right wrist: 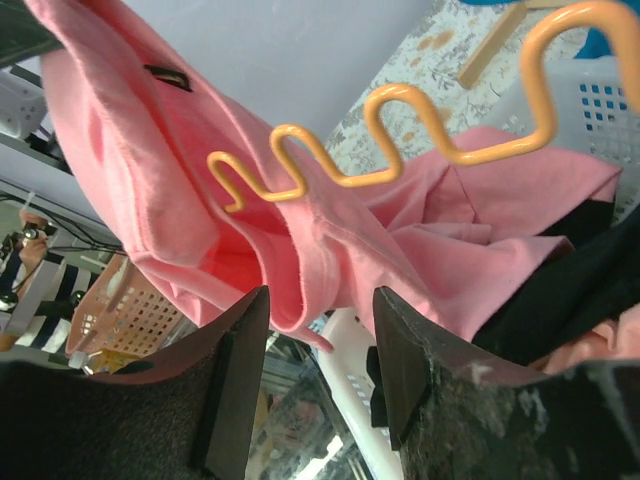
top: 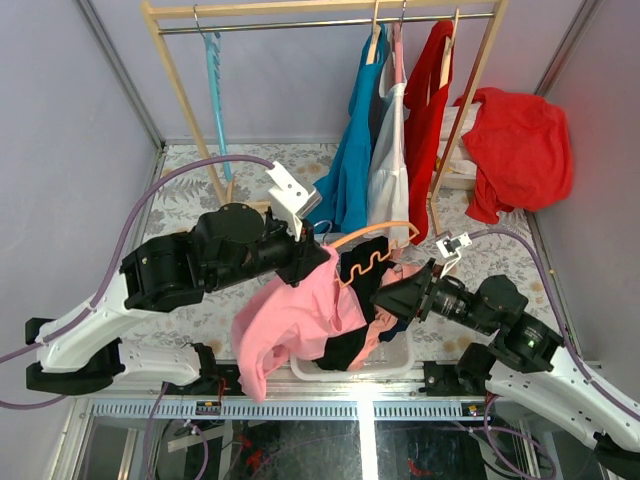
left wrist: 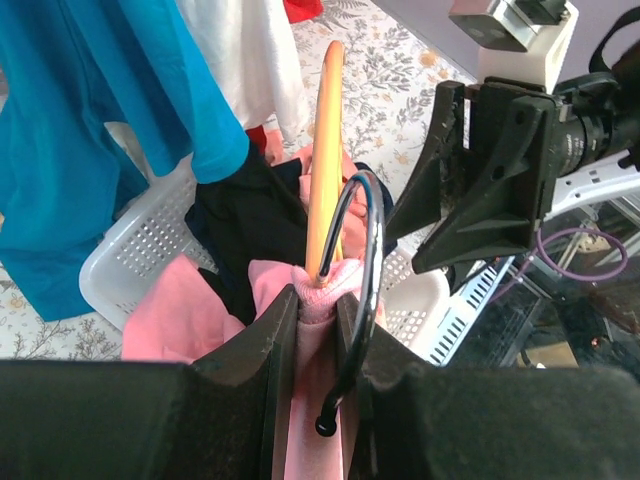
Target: Place the t-shirt on the hanger
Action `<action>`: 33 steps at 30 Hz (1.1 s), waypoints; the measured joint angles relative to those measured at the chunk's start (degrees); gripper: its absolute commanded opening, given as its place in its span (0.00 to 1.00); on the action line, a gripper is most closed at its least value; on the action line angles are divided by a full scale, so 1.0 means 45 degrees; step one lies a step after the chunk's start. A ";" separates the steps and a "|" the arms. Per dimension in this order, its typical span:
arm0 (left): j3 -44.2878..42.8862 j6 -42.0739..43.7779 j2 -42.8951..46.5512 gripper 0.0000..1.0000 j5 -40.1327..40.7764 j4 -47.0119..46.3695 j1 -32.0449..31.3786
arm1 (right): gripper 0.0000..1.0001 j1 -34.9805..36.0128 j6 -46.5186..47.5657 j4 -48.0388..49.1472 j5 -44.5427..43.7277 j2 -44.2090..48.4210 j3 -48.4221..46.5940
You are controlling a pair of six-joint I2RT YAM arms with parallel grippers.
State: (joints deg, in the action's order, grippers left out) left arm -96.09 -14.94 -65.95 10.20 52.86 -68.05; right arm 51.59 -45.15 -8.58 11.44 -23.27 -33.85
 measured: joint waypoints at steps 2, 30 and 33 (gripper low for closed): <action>0.0000 0.0000 -0.0112 0.00 0.0287 -0.0155 0.0000 | 0.51 0.0000 -0.0092 0.0340 -0.0024 -0.0087 0.0000; 0.0690 -0.0209 0.1253 0.00 0.1613 -0.0481 0.0005 | 0.48 0.5673 0.1282 0.1569 -0.5134 -0.5178 -0.1729; 0.0772 -0.0243 0.1467 0.00 0.1685 -0.0403 0.0005 | 0.47 0.6790 0.1642 0.1141 -0.6790 -0.5741 -0.2477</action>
State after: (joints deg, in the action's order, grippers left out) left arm -92.62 -16.03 -59.35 17.78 51.05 -68.03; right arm 82.15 -37.76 -3.44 -19.11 -49.10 -44.99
